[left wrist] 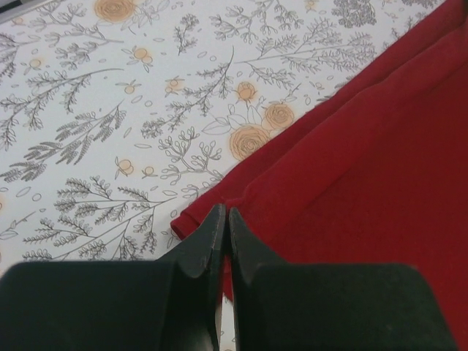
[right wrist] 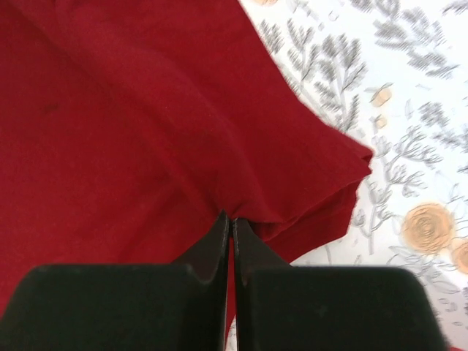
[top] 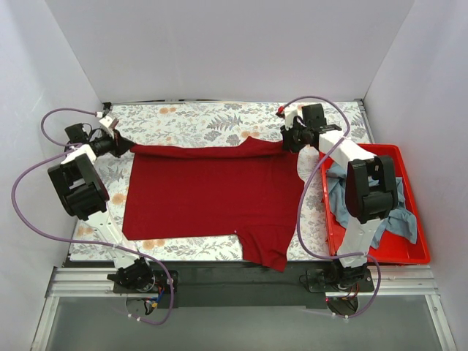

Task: Fold and stack the t-shirts
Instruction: Fold the tshirt

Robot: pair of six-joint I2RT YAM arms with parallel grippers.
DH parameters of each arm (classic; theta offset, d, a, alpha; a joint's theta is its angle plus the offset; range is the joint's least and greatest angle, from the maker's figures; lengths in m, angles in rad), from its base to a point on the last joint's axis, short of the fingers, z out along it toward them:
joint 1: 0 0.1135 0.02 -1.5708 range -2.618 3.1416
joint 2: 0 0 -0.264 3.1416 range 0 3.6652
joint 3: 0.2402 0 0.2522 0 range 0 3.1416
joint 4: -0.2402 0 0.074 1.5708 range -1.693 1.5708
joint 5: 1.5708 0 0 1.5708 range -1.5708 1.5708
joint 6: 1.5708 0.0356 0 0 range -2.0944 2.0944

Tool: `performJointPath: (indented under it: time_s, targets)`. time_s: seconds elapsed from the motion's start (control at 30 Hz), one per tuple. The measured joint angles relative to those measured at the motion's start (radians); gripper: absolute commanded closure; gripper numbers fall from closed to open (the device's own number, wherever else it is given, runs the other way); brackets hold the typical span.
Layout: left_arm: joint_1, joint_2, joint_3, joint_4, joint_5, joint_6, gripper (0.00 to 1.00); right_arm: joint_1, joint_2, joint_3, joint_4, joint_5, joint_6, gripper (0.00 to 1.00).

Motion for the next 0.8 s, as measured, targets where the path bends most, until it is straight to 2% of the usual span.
performJointPath:
  time_s: [0.23,0.47,0.8]
  targets:
    - [0.0,0.0,-0.006,-0.097,-0.048,0.094,1.0,0.015,-0.008,-0.076,-0.004,0.004,-0.01,0.99]
    - [0.0,0.003,-0.005,-0.137,-0.08,0.123,1.0,0.024,-0.007,-0.08,-0.007,0.024,-0.012,0.99]
    - [0.0,0.005,0.053,-0.164,-0.092,0.09,1.0,0.026,0.009,0.046,-0.073,0.048,0.0,0.99]
